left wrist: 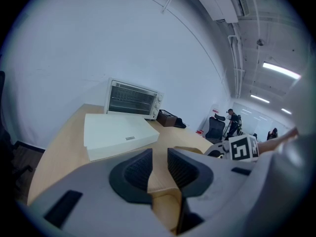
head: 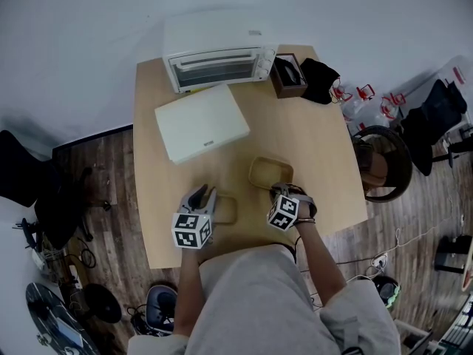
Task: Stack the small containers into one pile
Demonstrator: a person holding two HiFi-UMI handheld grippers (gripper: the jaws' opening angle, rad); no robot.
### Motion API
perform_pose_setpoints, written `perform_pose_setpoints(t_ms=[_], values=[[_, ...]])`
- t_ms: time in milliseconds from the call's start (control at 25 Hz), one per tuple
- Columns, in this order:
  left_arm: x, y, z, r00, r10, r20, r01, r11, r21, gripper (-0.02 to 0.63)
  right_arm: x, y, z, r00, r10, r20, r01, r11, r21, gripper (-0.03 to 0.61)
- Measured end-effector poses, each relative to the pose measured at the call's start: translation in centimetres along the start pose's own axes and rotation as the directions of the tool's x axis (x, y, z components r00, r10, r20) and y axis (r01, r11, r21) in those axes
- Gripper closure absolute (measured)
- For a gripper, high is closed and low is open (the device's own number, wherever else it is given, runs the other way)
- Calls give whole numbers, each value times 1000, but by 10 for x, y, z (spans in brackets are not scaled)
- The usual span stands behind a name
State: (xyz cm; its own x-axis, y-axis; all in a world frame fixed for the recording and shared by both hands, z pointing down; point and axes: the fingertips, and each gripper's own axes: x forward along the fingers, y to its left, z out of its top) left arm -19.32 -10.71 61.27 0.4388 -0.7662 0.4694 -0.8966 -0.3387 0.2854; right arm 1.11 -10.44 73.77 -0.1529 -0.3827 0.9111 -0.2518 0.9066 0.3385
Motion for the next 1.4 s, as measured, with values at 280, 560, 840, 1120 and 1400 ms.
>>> perform_pose_setpoints(t_ms=[280, 560, 840, 1120, 1400], values=[[-4, 11, 2, 1000, 22, 7, -21, 1000, -19, 524, -18, 17, 40, 997, 12, 76, -13, 1000, 13, 502], [-22, 29, -5, 996, 91, 13, -90, 995, -49, 524, -35, 59, 119, 963, 129, 237, -131, 991, -6, 499], [-66, 59, -45, 977, 215, -5, -213, 967, -140, 524, -37, 110, 168, 923, 255, 288, -235, 966, -105, 495], [-104, 67, -70, 957, 290, -14, -288, 939, -187, 524, -37, 165, 183, 894, 360, 265, -308, 926, -220, 495], [-121, 70, -83, 950, 313, -14, -309, 928, -208, 523, -20, 189, 172, 903, 375, 208, -324, 915, -242, 505]])
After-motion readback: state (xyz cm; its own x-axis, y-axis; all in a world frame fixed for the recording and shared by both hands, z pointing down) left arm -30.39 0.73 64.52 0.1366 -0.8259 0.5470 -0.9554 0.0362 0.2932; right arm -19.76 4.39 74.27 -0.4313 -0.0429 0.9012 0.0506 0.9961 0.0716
